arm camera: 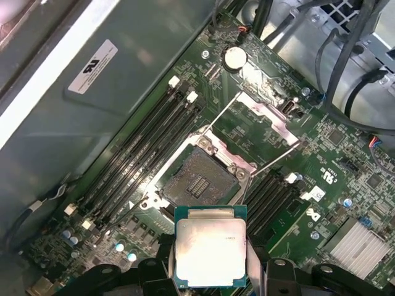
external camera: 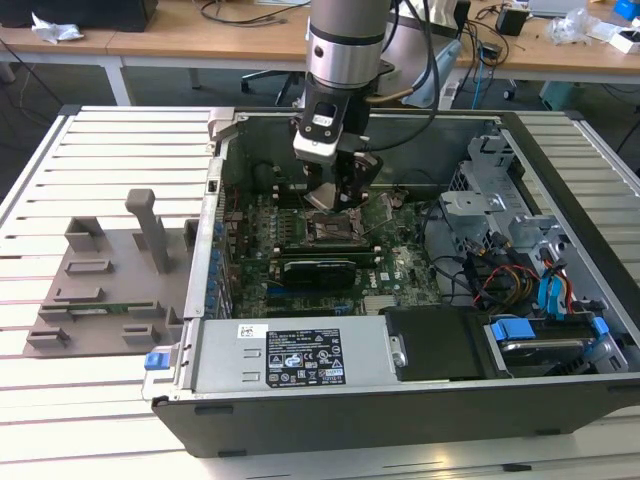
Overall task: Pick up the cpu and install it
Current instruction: 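Place the cpu into insertion slot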
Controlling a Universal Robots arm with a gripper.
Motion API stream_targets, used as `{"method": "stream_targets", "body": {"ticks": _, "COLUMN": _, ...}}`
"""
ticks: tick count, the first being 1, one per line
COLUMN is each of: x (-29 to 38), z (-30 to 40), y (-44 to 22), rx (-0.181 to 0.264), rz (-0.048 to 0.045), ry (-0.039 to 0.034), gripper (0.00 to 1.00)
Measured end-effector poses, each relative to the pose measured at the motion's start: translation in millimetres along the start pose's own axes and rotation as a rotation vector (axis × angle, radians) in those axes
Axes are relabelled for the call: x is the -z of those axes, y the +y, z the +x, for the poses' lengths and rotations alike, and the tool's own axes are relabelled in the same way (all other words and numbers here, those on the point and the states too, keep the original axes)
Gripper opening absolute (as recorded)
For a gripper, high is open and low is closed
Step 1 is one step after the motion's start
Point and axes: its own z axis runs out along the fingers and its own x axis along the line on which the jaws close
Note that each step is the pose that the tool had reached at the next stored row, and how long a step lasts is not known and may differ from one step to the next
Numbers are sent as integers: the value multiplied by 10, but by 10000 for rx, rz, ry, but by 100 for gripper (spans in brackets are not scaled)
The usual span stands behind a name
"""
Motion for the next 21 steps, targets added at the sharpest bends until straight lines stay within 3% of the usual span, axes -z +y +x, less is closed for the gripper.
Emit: {"method": "stream_targets", "body": {"ticks": 21, "x": 0, "z": 0, "y": 0, "rx": -1264, "rz": 27, "ry": 61, "gripper": 55}}
